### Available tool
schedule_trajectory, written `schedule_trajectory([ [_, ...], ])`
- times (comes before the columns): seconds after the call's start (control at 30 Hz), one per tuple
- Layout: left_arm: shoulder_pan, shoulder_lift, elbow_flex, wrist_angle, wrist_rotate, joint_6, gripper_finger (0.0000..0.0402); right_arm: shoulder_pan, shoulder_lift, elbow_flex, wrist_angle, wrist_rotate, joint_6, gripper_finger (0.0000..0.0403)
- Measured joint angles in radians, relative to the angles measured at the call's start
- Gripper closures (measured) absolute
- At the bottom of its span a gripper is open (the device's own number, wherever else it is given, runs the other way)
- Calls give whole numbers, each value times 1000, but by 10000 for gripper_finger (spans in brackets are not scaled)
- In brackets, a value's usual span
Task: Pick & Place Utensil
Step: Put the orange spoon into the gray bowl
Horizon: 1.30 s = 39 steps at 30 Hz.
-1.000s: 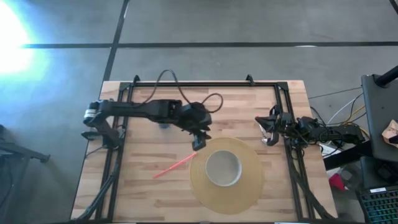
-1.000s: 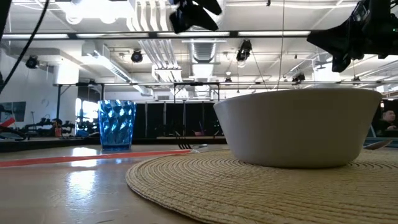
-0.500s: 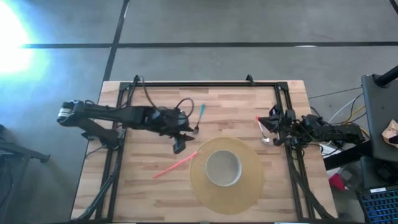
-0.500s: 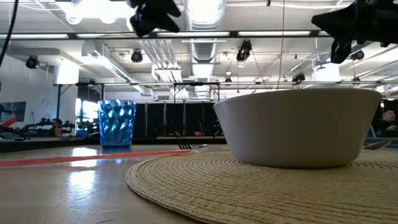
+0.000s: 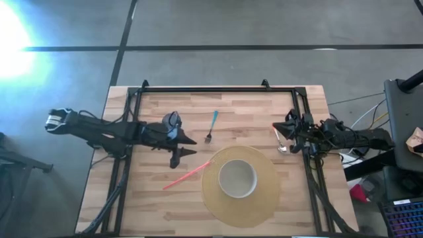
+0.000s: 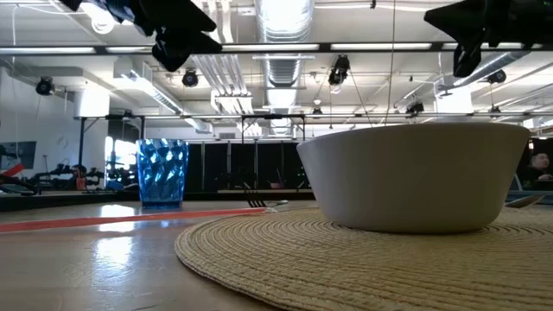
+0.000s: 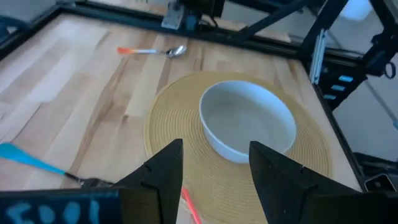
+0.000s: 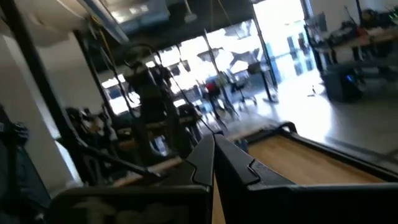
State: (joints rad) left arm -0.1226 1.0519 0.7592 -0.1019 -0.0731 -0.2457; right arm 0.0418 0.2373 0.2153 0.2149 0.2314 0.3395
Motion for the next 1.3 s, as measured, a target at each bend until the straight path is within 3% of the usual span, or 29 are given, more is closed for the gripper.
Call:
schedule_trajectory([
  [0.37,0,-20,-128,137,0,88,227,-1,255,414,-651,184,45,394],
  [0.73,0,-17,-130,148,0,91,227,-8,414,702,-1090,290,220,394],
  [1.03,0,-17,-130,151,0,105,227,-107,510,799,-1399,286,374,394],
  [1.3,0,-17,-130,155,0,109,227,-240,592,775,-1491,132,402,339],
])
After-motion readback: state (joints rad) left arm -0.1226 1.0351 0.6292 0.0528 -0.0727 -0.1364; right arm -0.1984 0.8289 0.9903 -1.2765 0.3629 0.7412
